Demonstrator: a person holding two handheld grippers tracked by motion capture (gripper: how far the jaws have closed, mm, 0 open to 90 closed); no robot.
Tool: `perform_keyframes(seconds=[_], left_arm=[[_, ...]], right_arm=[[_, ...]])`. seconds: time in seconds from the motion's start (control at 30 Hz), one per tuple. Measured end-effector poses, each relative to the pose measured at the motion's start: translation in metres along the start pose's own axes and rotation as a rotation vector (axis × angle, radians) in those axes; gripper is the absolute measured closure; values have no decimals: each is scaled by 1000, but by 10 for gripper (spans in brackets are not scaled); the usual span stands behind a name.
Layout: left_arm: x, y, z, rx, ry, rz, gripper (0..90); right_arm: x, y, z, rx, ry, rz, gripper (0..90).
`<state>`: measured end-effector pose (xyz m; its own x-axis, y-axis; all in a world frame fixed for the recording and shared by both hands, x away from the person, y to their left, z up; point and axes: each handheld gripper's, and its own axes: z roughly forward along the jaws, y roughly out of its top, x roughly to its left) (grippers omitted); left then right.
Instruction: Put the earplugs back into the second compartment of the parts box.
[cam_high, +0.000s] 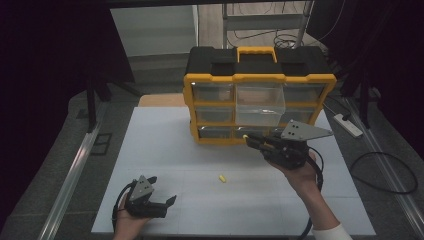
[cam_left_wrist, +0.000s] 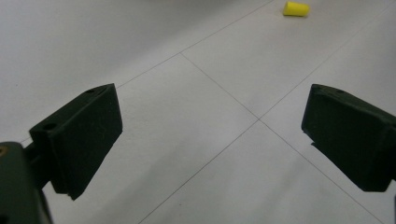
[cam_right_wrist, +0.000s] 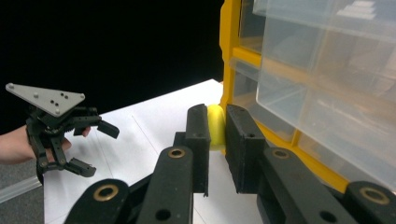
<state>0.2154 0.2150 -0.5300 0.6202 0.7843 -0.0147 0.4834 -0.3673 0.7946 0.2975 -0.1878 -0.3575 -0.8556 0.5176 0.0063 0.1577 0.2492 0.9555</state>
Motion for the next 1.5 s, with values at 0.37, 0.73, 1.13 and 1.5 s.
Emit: perform_keyframes(seconds=[0.37, 0.73, 1.13, 1.5], left_arm=[[0, -1, -2, -5, -2, -7, 52], [1, -1, -2, -2, -4, -4, 52], [1, -2, -2, -3, -3, -1, 53], [1, -3, -2, -3, 0, 1, 53]], right_arm=[[-2, 28, -15, -75, -12, -2, 797], [-20, 70, -19, -103, -104, -30, 797], [-56, 83, -1, -30, -256, -19, 793], [-52, 76, -10, -116, -259, 7, 401]])
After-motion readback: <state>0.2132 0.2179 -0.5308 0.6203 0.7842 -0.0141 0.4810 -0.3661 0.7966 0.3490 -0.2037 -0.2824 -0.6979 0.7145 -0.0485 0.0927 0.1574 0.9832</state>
